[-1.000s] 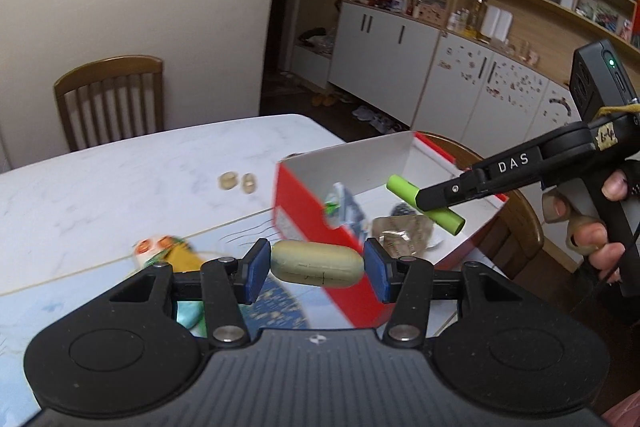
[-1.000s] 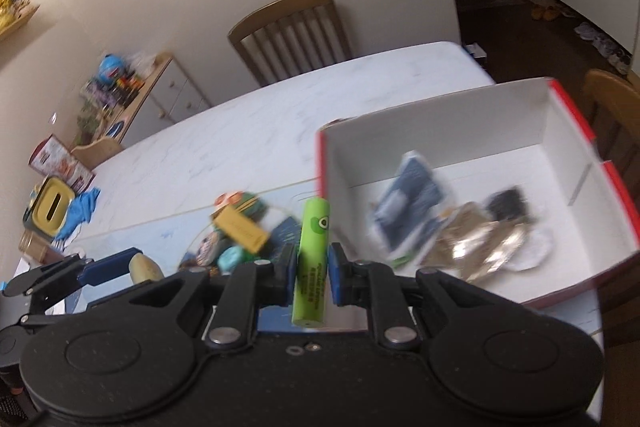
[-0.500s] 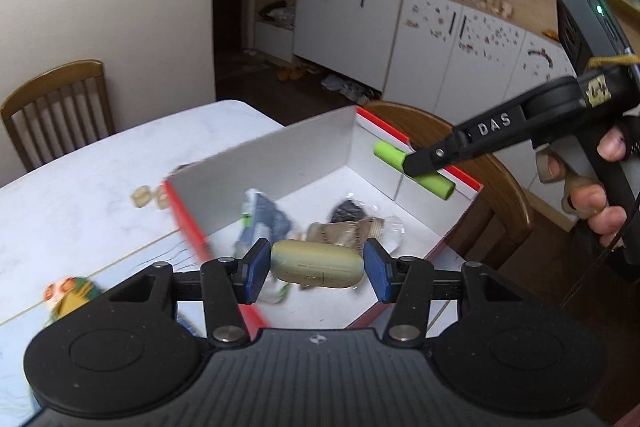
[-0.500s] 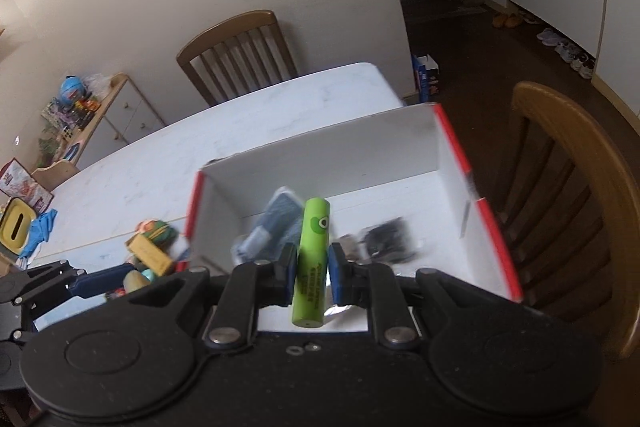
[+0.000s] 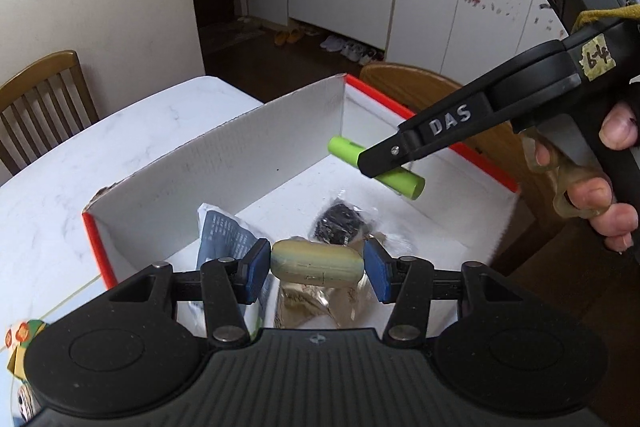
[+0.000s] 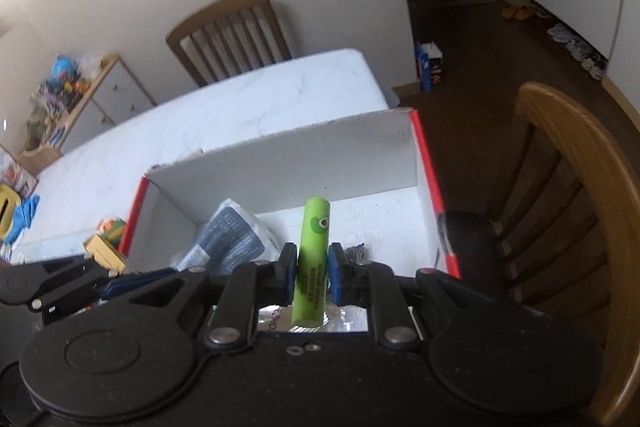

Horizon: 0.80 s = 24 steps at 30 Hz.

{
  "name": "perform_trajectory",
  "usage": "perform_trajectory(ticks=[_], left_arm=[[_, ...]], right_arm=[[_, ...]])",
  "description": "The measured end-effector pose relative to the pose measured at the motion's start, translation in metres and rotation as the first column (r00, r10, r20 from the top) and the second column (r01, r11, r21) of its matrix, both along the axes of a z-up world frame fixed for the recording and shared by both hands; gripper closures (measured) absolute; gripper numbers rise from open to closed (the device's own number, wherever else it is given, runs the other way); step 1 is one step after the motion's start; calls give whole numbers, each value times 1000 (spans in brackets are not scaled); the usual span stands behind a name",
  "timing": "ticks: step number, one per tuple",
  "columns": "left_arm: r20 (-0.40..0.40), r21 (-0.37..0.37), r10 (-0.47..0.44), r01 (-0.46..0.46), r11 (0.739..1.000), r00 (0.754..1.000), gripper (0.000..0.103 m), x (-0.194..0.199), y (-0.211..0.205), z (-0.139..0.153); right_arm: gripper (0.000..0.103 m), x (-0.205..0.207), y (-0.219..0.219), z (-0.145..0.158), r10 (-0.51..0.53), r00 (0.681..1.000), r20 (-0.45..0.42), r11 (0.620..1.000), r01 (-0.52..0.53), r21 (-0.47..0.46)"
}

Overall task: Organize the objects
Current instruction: 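Carry the beige roll and green tube over the box interior with both grippers, then open both grippers to drop the beige roll and green tube into the box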

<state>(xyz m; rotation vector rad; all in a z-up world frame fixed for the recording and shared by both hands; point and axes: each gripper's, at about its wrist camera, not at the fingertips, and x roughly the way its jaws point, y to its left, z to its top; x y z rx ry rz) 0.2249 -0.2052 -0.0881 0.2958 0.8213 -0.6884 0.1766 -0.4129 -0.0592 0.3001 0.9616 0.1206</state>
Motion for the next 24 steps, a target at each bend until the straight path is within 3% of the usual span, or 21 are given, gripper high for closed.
perform_trajectory(ticks=[14, 24], left_arm=[[-77, 50, 89, -85, 995, 993, 53, 43, -13, -32], [-207, 62, 134, -123, 990, 969, 52, 62, -7, -44]], right_arm=[[87, 50, 8, -41, 48, 994, -101, 999, -50, -20], [87, 56, 11, -47, 74, 988, -132, 997, -75, -9]])
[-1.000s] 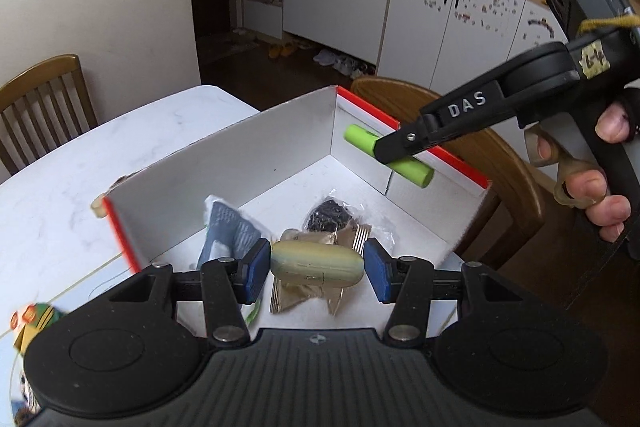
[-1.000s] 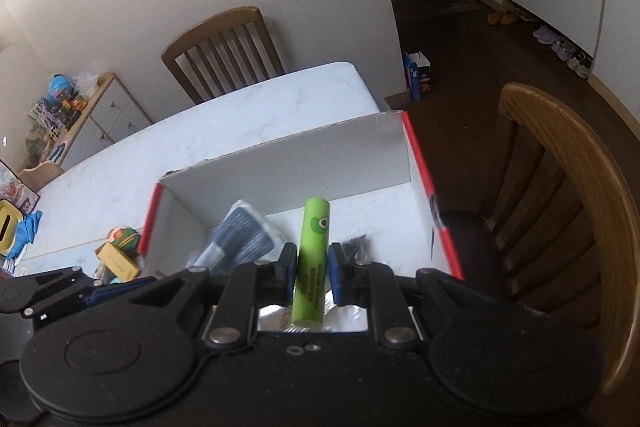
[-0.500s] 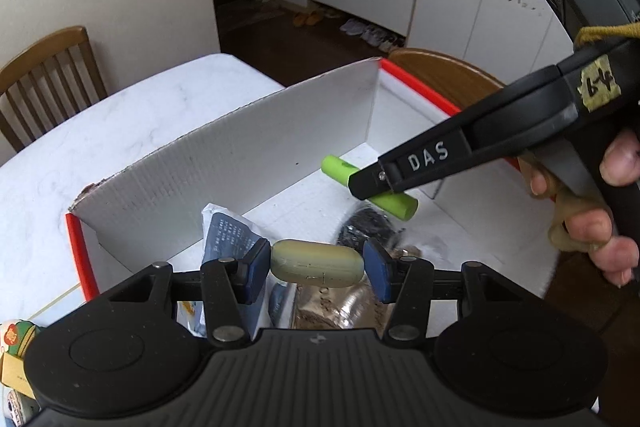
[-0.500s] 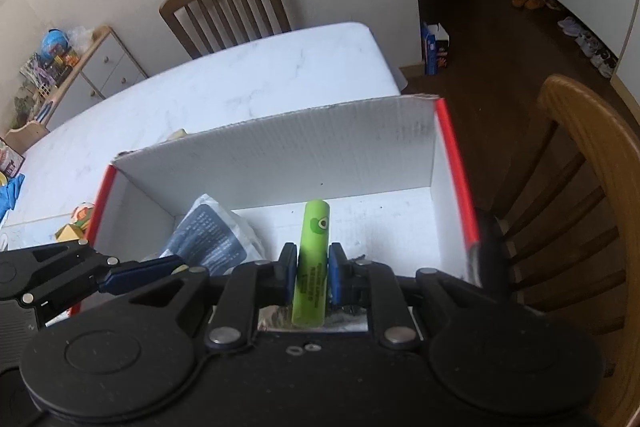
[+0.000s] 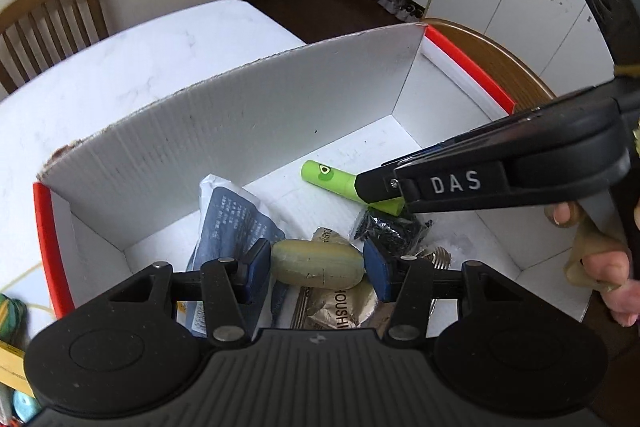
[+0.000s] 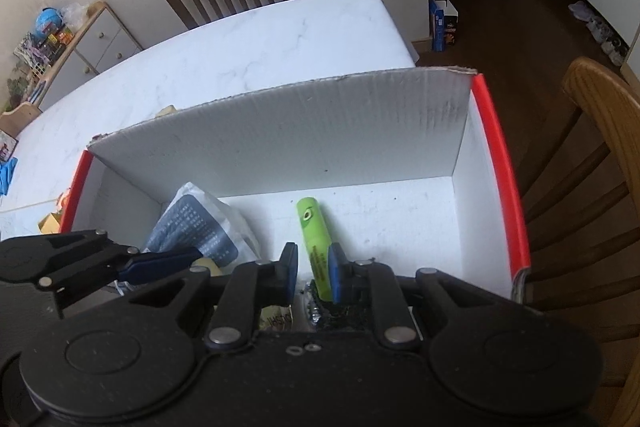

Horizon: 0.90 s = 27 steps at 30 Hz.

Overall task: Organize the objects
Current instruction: 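Open both grippers to drop the beige roll and green tube into the box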

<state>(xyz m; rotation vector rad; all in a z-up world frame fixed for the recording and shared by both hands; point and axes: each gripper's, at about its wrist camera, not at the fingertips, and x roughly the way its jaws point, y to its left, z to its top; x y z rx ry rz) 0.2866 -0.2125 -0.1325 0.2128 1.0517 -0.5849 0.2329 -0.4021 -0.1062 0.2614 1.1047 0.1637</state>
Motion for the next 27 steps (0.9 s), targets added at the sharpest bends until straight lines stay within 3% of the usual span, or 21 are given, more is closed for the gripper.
perform_trajectory(ticks=[7, 11, 27], left_arm=[[3, -17, 24, -24, 1000, 1000, 51, -1, 4, 1], [21, -40, 30, -29, 999, 999, 43, -4, 5, 7], [115, -144, 58, -41, 989, 992, 43, -41, 35, 49]], right_arm=[[86, -5, -7, 6, -7, 1000, 17, 1000, 7, 16], [86, -10, -9, 12, -14, 999, 33, 1000, 14, 20], [82, -50, -6, 46, 21, 992, 123, 1000, -23, 13]])
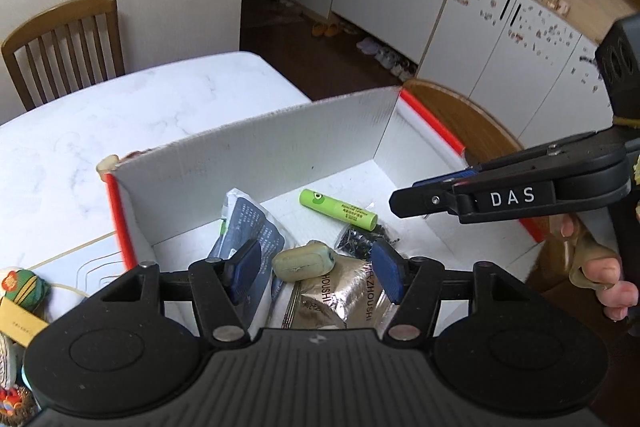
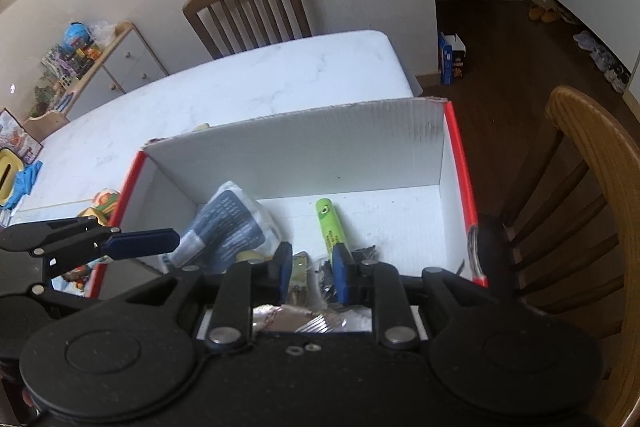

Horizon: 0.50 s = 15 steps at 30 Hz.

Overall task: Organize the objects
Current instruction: 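Withdraw both open grippers from the box back over the table items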

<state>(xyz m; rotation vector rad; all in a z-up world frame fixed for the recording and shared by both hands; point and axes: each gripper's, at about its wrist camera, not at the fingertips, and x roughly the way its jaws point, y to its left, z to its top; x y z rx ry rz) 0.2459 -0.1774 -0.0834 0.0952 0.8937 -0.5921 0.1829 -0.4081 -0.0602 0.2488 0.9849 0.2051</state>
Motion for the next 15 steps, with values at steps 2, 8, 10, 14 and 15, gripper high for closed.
perform_trajectory(ticks=[2, 8, 10, 14, 15], left_arm=[[19, -9, 5, -5, 1000, 1000, 43, -5, 5, 6], [63, -50, 29, -26, 998, 998, 43, -22, 26, 27], [73, -59, 41, -37, 998, 996, 43, -28, 35, 33], [91, -81, 75, -68, 994, 993, 40, -38, 56, 43], [95, -92, 84, -75, 993, 992, 36, -41, 61, 45]], right_arm=[[81, -6, 1, 5, 0, 1000, 13, 1000, 0, 2], [79, -23, 6, 19, 3, 999, 48, 1000, -3, 14], [79, -29, 9, 23, 1, 998, 61, 1000, -2, 14], [77, -39, 12, 30, -5, 997, 81, 1000, 2, 31], [77, -41, 13, 31, -6, 996, 86, 999, 3, 33]])
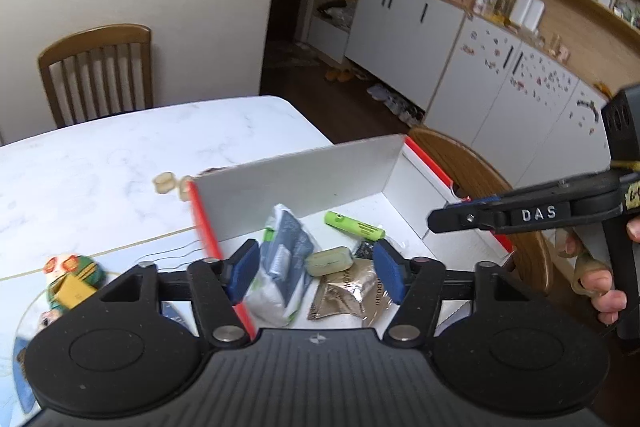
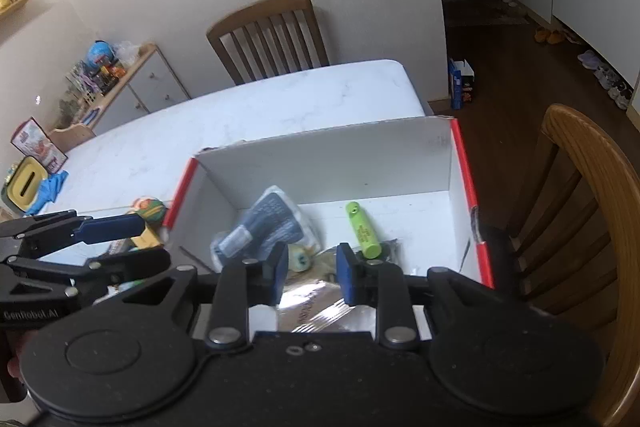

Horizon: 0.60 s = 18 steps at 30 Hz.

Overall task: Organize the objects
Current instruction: 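Withdraw both open grippers from the box back over the table items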

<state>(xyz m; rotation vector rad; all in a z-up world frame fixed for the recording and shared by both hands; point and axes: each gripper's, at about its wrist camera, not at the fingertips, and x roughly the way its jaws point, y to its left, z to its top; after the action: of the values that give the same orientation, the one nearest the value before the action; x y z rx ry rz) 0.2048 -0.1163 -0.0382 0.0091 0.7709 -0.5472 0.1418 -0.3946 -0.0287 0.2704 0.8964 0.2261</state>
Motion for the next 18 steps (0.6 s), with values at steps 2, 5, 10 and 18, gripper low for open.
perform_trajectory(ticks=[2, 5, 10, 18], left_arm=[[21, -5, 14, -14, 1000, 1000, 35, -7, 12, 5], [45, -8, 35, -34, 999, 998, 35, -15, 30, 11], [64, -23, 93, -91, 996, 994, 31, -27, 68, 15], [87, -25, 186, -185, 982, 979, 20, -44, 134, 15]], right_arm=[[76, -6, 4, 4, 0, 1000, 12, 1000, 0, 0], [73, -13, 10, 9, -4, 999, 33, 1000, 4, -5], [50, -27, 23, 16, -20, 998, 67, 1000, 21, -11], [29, -41, 55, 25, -13, 994, 109, 999, 18, -42]])
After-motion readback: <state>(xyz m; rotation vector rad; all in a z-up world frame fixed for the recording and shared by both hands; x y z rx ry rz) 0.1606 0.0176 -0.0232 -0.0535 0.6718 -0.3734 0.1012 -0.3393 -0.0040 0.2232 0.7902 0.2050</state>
